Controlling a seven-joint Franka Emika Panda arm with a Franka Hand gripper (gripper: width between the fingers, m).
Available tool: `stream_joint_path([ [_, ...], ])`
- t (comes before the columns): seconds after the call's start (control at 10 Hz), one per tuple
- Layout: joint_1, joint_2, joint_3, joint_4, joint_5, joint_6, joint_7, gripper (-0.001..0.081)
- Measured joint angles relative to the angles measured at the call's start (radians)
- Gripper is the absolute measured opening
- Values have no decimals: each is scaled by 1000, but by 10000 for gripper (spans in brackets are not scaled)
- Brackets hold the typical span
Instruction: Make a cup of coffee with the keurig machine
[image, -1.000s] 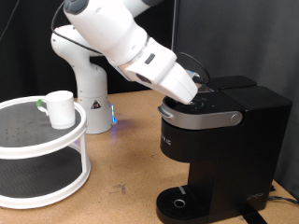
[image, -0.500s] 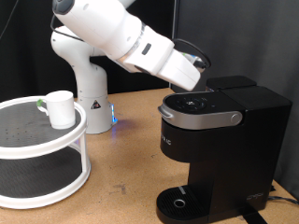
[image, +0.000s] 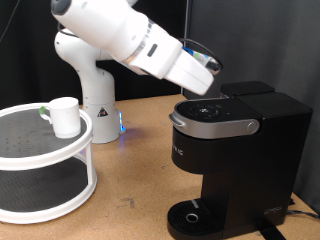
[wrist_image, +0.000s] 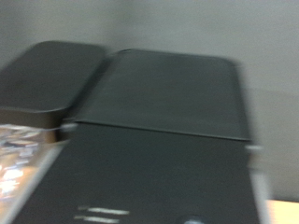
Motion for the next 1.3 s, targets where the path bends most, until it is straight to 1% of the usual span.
stream_joint_path([
  [0.1,-3,-24,-3,-35,60,43,-11,4],
  [0.2,-9,-56,-12,-70,99,49,-24,4],
  [0.3,-16,-87,-25,-101,116,42,-27,4],
  [0.5,-34,-135,-43,-142,94,-12,-5,4],
  [0.6,-33,-133,-43,-142,94,-9,-6,4],
  [0.7,-33,-129,-43,-142,71,-11,25,4],
  [0.9,-36,-129,-44,-146,50,19,130,4],
  [1.1,-57,-146,-49,-161,4,28,216,4],
  [1.2,-71,-167,-58,-173,-26,13,223,4],
  [1.3,-83,-186,-72,-175,-81,-56,221,4],
])
